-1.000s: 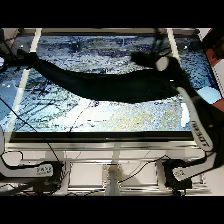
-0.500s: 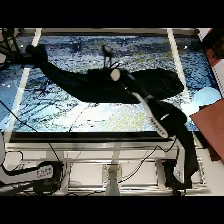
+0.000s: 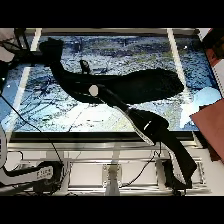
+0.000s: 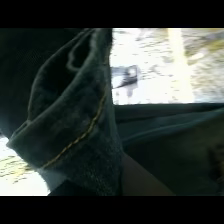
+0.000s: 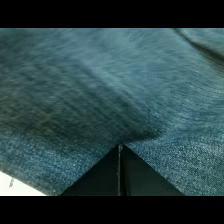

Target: Fold the clothes and pants, and hang the long-sleeved shirts on hangers.

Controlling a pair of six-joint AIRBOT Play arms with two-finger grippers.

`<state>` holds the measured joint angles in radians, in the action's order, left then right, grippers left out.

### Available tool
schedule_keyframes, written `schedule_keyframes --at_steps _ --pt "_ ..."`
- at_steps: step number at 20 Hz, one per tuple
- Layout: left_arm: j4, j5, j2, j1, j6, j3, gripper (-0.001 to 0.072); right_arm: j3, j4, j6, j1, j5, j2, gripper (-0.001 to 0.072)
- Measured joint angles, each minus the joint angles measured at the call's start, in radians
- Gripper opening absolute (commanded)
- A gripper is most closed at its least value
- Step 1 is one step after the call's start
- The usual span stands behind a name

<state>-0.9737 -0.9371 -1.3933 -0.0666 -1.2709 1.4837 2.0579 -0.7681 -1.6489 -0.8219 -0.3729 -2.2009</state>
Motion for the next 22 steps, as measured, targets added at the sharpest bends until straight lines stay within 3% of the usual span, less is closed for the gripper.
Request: schedule_keyframes --at_steps 3,7,16,17,18,19,22 --pt "0.030 -0.001 -0.003 0.026 0.000 -0.002 0.0033 0.002 -0.025 0.000 0.005 -0.021 0.002 0.0033" --pt "0.050 -0.002 -0.030 0.080 0.000 -0.003 0.0033 0.002 -0.147 0.005 0.099 -0.183 0.041 0.0033" --pt "0.055 -0.112 -0.261 0.276 0.000 -0.023 0.0048 0.002 -0.343 0.172 0.480 -0.868 0.265 0.0035" --pt "0.054 -0.140 -0.296 0.297 0.000 -0.024 0.0183 0.003 -0.344 0.180 0.516 -0.908 0.291 0.0035" --pt "0.055 -0.166 -0.327 0.315 0.000 -0.024 0.0493 0.002 -0.352 0.187 0.550 -0.942 0.317 0.0035" --pt "0.056 -0.200 -0.358 0.333 0.000 -0.026 0.0714 0.002 -0.355 0.192 0.579 -0.967 0.341 0.0035" --pt "0.057 -0.287 -0.417 0.362 0.000 -0.026 0.0700 0.002 -0.361 0.203 0.644 -1.009 0.408 0.0036"
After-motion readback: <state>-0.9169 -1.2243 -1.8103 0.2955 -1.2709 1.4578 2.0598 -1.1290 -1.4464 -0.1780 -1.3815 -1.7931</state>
